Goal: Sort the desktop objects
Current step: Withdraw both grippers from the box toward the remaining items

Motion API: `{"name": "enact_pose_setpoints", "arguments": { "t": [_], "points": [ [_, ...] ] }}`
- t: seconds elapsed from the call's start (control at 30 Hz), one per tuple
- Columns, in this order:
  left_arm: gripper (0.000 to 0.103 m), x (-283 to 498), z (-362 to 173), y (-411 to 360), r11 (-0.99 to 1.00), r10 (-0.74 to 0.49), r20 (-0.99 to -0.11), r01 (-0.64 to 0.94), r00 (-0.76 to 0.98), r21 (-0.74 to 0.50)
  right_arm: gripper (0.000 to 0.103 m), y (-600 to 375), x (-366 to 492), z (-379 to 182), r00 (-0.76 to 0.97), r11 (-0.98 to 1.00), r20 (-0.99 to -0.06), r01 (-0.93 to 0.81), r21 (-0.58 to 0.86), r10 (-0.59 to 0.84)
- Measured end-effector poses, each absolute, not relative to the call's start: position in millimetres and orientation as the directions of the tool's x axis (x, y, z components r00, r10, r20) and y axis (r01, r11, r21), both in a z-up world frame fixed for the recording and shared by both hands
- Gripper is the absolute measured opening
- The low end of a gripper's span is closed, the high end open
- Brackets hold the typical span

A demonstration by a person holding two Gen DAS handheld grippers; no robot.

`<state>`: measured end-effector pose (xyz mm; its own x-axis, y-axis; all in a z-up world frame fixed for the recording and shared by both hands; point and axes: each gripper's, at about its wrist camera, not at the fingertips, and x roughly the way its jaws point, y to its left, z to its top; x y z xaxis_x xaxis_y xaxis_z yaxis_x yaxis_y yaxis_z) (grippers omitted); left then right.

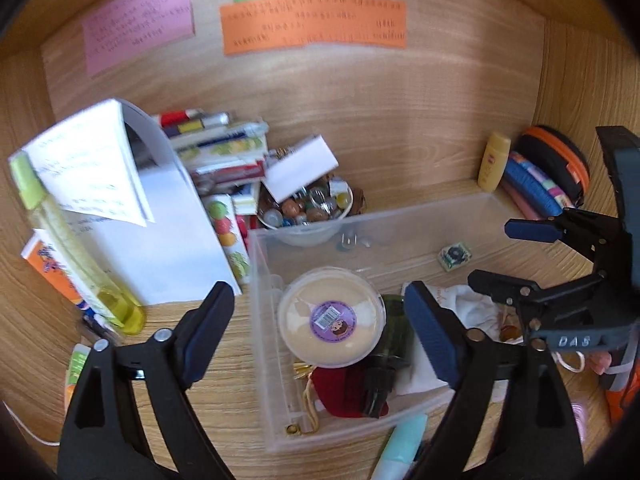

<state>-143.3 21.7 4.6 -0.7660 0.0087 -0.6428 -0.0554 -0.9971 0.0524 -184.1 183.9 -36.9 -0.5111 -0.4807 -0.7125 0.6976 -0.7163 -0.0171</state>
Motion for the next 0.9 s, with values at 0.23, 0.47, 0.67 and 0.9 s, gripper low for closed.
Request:
{"name": "enact_pose_setpoints", "arguments": {
  "t": [0.23,0.47,0.67,0.9],
  "points": [
    [0.097,-114,26,10,-0.999,0.008,-0.588,-0.033,-0.809,0.031,0.075,197,-188,-18,-0.533,-0.753,-0.694,0.658,0.020,-0.485],
    [0.099,-85,26,4,-0.999,0.028,-0.580,-0.035,-0.814,0.001,0.076,218,-172,-7,-0.560,-0.767,-0.675,0.642,0.015,-0.481],
    [0.099,-64,7,4,-0.999,0.026,-0.618,-0.036,-0.786,0.003,0.084,233,-151,-5,-0.599,-0.781,-0.660,0.623,-0.029,-0.453],
    [0.099,-36,-12,1,-0.997,0.074,-0.659,-0.059,-0.749,-0.045,0.084,251,-117,-6,-0.628,-0.781,-0.660,0.617,-0.097,-0.413]
  ]
}}
